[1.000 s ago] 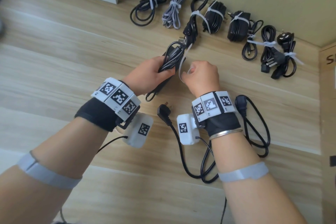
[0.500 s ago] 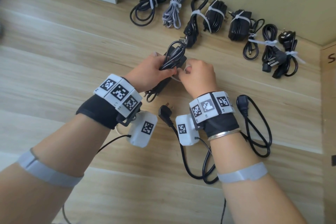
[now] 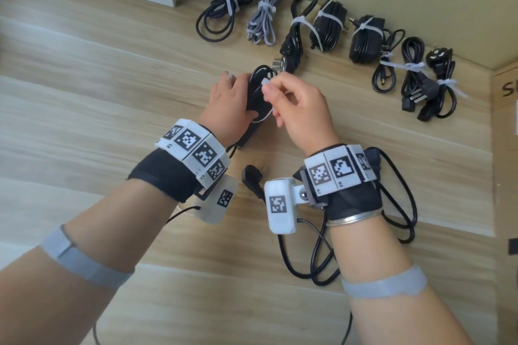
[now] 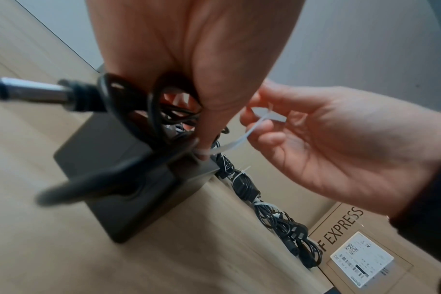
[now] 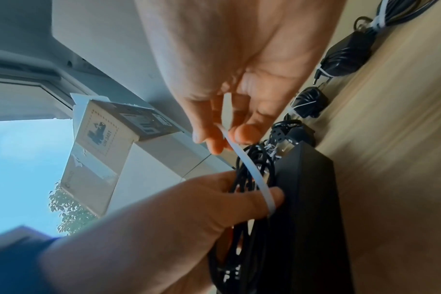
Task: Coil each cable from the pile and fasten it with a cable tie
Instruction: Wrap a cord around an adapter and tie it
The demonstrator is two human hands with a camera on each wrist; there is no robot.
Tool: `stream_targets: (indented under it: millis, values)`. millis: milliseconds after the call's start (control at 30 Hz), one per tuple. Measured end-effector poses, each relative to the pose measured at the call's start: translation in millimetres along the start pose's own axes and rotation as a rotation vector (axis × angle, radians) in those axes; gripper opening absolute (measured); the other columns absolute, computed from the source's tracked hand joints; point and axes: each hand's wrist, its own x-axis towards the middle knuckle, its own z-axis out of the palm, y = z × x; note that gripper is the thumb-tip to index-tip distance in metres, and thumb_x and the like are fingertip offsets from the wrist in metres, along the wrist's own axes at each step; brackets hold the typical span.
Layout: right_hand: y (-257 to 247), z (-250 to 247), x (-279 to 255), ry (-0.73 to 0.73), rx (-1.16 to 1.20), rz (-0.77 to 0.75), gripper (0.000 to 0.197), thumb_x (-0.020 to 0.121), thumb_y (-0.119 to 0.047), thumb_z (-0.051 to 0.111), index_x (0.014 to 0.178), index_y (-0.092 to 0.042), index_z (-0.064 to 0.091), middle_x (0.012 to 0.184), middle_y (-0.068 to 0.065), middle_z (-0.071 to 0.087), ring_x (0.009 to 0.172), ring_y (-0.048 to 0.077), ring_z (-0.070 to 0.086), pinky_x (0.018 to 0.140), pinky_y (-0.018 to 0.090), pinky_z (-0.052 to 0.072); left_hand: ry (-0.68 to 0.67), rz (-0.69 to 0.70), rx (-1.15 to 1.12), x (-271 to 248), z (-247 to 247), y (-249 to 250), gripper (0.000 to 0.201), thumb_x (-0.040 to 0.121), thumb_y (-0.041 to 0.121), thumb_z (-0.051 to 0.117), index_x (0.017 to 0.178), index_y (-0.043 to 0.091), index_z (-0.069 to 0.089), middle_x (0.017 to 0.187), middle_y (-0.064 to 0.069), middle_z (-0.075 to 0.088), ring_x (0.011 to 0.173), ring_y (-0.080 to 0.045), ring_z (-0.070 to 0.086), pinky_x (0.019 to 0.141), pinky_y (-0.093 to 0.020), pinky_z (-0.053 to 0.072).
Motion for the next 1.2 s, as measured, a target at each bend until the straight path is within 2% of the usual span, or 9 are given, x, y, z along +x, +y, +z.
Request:
stream_targets:
  millis: [167, 267, 333, 433, 533, 600, 800, 967, 1200]
  values:
    - [-3, 15, 12, 0.110, 0.108, 0.022, 0.015, 0.090, -0.022, 0.059, 0.092, -0.017, 0.073, 0.085, 0.006, 0.063, 0.053, 0.009, 0.054, 0.057, 0.028, 0.056, 0.088, 0.124, -0.070, -3, 0, -1, 0.072, 0.079, 0.009, 0.064, 0.139, 0.007, 0.026, 0.126, -0.019, 0.041, 0.117, -0.032, 0.038, 0.102, -0.036, 0.030]
    - [1, 18, 14, 0.142, 0.049, 0.051, 0.015, 0.091, -0.021, 0.058, 0.092, -0.016, 0.073, 0.069, -0.006, 0.060, 0.051, 0.010, 0.053, 0.057, 0.021, 0.052, 0.136, 0.169, -0.214, -6, -5, 0, 0.071, 0.078, 0.004, 0.064, 0.136, 0.007, 0.024, 0.099, -0.012, 0.050, 0.088, -0.022, 0.049, 0.086, -0.033, 0.037]
    - [4, 21, 14, 0.168, 0.025, 0.066, 0.016, 0.090, -0.020, 0.058, 0.091, -0.015, 0.073, 0.055, -0.016, 0.055, 0.047, 0.005, 0.049, 0.054, 0.015, 0.043, 0.171, 0.167, -0.279, -5, -5, -3, 0.071, 0.077, 0.002, 0.063, 0.134, 0.009, 0.022, 0.074, 0.002, 0.038, 0.068, -0.010, 0.042, 0.073, -0.025, 0.037]
    - [6, 25, 13, 0.203, 0.005, 0.061, 0.014, 0.089, -0.020, 0.060, 0.087, -0.017, 0.074, 0.046, -0.022, 0.052, 0.048, 0.003, 0.047, 0.060, 0.019, 0.041, 0.204, 0.168, -0.309, -7, -4, -3, 0.057, 0.080, 0.005, 0.059, 0.128, 0.010, 0.028, 0.070, 0.005, 0.036, 0.061, -0.006, 0.039, 0.059, -0.014, 0.035]
    - [7, 27, 12, 0.212, 0.012, 0.052, 0.013, 0.089, -0.020, 0.060, 0.086, -0.020, 0.073, 0.057, -0.018, 0.055, 0.056, 0.006, 0.053, 0.058, 0.021, 0.047, 0.191, 0.186, -0.325, -9, -5, -3, 0.025, 0.093, 0.018, 0.040, 0.116, 0.008, 0.043, 0.076, 0.004, 0.044, 0.069, -0.009, 0.042, 0.061, -0.014, 0.033]
    - [8, 26, 10, 0.207, 0.055, 0.063, 0.013, 0.090, -0.017, 0.058, 0.085, -0.019, 0.069, 0.060, -0.011, 0.056, 0.051, 0.009, 0.054, 0.048, 0.015, 0.046, 0.210, 0.213, -0.325, -10, -6, -4, 0.029, 0.095, 0.020, 0.030, 0.109, 0.005, 0.050, 0.087, 0.001, 0.047, 0.081, -0.012, 0.043, 0.067, -0.016, 0.030]
    - [11, 26, 3, 0.211, 0.144, 0.031, 0.011, 0.092, -0.013, 0.055, 0.084, -0.018, 0.061, 0.064, -0.010, 0.051, 0.055, 0.013, 0.057, 0.051, 0.022, 0.054, 0.276, 0.176, -0.256, -4, -6, -11, 0.020, 0.095, 0.012, 0.045, 0.093, 0.001, 0.062, 0.086, -0.005, 0.047, 0.078, -0.014, 0.042, 0.064, -0.003, 0.029]
    - [11, 25, 2, 0.204, 0.139, -0.036, 0.011, 0.092, -0.013, 0.054, 0.084, -0.018, 0.060, 0.068, -0.006, 0.053, 0.059, 0.016, 0.060, 0.054, 0.024, 0.056, 0.317, 0.190, -0.224, -4, -5, -10, 0.019, 0.091, 0.013, 0.053, 0.093, 0.004, 0.070, 0.090, -0.013, 0.057, 0.081, -0.014, 0.047, 0.066, -0.018, 0.029]
    - [15, 25, 2, 0.204, 0.159, -0.029, 0.014, 0.092, -0.012, 0.054, 0.081, -0.019, 0.059, 0.071, -0.001, 0.054, 0.060, 0.017, 0.060, 0.054, 0.022, 0.055, 0.354, 0.171, -0.222, -3, -7, -9, 0.017, 0.088, 0.015, 0.058, 0.093, 0.005, 0.071, 0.091, -0.017, 0.060, 0.077, -0.015, 0.047, 0.066, -0.018, 0.028]
